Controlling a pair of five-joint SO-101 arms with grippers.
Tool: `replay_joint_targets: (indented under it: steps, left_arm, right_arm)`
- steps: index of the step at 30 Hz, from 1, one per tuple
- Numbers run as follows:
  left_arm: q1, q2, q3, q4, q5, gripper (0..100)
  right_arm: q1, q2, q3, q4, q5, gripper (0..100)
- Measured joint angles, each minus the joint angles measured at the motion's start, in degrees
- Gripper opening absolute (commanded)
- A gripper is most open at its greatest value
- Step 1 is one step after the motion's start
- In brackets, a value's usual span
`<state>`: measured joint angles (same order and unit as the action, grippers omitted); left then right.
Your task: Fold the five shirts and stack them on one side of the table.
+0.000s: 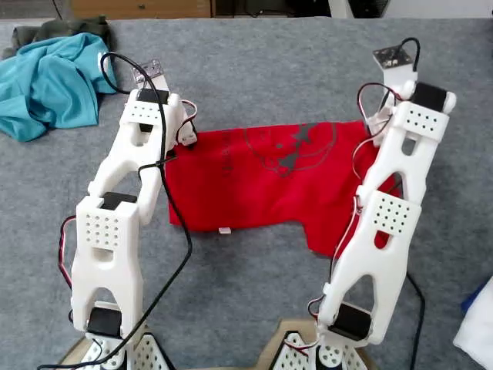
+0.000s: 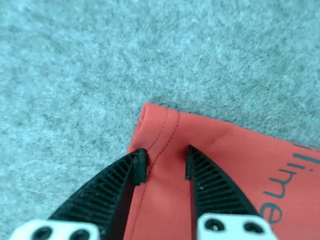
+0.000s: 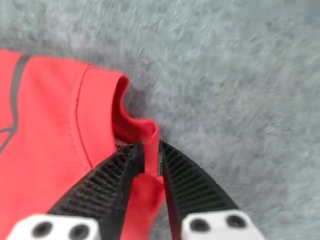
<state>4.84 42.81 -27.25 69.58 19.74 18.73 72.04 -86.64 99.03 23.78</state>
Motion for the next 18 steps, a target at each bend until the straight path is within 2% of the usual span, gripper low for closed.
replay_joint_targets:
  steps: [8,12,18]
  left_arm:
    - [0.00,0.00,0.00,0.00,0.00,14]
    - [0.00,0.00,0.00,0.00,0.00,14]
    - [0.00,0.00,0.00,0.00,0.00,14]
  right_arm:
    - [-0.09,2.99,0.00,-0.44,0.18,6.5]
    - [0.00,5.01,-0.09,-1.93,0.18,0.5]
    - [1.93,5.36,-0.09,-5.54,0.18,0.8]
